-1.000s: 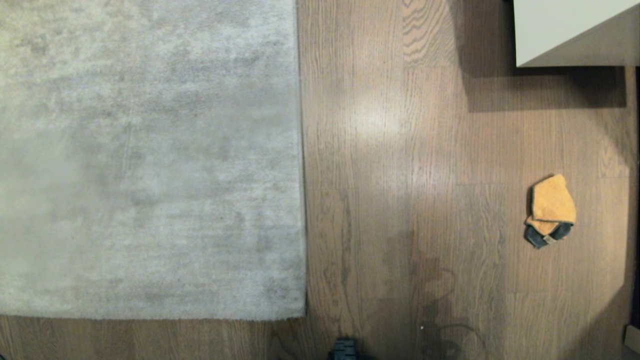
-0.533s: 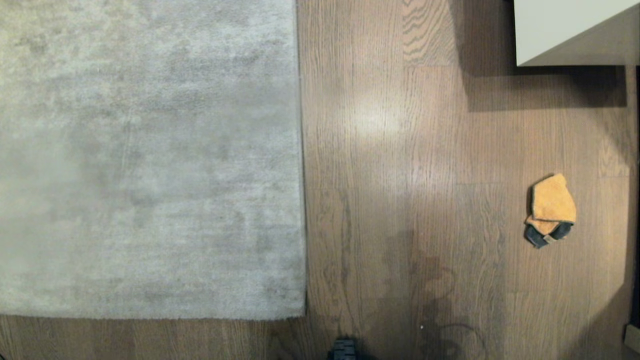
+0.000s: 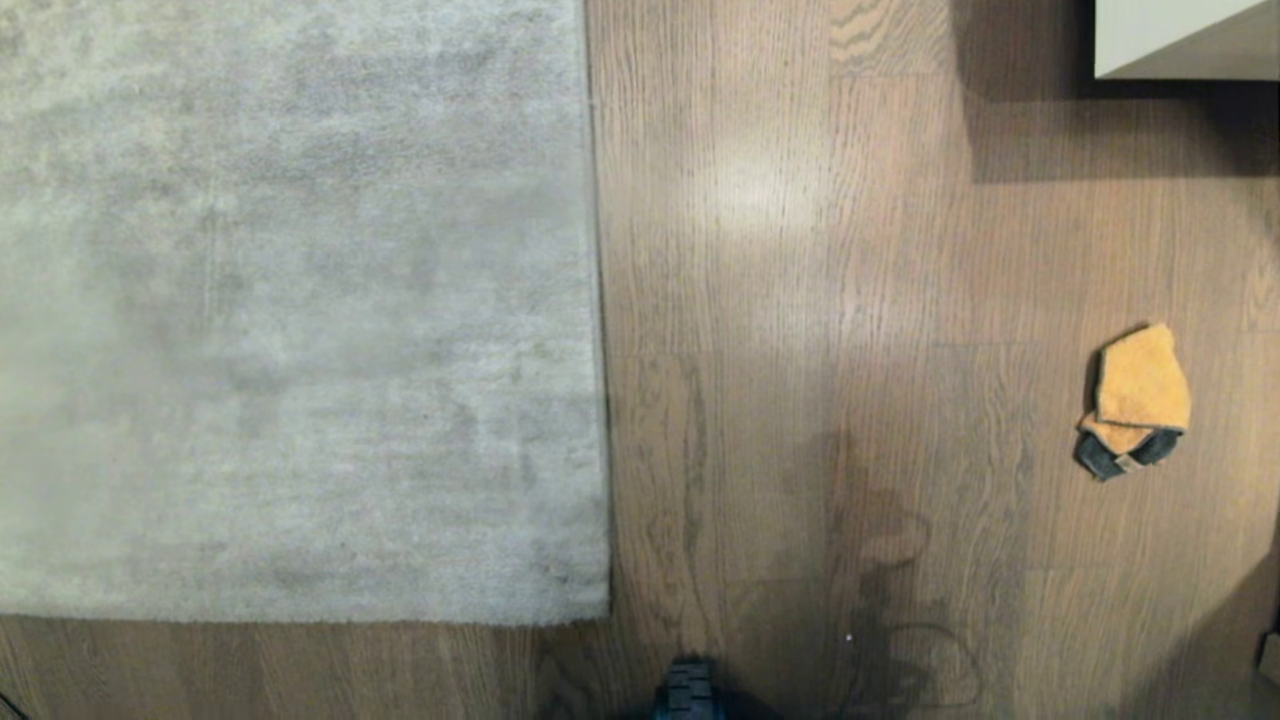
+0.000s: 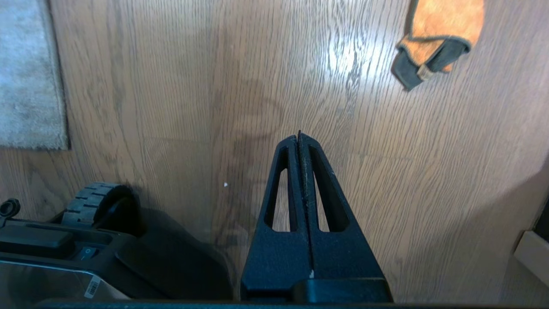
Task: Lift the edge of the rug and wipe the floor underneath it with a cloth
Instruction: Pick up the rag
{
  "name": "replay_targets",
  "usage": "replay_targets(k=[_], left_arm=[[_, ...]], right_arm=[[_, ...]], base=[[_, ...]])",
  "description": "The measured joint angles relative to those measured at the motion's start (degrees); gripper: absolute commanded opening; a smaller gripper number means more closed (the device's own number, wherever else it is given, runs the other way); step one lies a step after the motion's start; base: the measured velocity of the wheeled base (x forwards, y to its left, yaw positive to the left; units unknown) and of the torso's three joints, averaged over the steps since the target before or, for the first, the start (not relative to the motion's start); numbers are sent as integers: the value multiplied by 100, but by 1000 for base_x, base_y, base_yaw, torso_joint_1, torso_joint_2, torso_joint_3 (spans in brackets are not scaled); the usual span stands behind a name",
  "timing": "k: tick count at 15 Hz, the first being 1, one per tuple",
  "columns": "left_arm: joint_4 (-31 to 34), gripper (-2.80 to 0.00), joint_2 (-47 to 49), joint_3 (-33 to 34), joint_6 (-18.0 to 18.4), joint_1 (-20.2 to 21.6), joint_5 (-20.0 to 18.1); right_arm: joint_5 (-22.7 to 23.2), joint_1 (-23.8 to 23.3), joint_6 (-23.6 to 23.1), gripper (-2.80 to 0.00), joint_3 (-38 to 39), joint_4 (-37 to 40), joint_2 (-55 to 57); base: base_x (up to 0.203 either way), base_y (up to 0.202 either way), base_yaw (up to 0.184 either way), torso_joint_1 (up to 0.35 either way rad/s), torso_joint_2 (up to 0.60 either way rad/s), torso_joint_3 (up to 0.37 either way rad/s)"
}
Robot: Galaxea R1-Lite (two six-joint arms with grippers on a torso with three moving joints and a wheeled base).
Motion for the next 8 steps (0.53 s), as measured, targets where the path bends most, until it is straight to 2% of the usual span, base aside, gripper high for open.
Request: replay_targets(k=[5,8], left_arm=[[-2,-280,0,2,2,0,2],[-7,-280,0,2,0,0,0]], right_arm=[[2,0,0,-280,0,-2,2],[-3,0,0,-280,0,-2,7]], base=[[0,0,0,1,3,-200],[0,0,0,3,2,-69]])
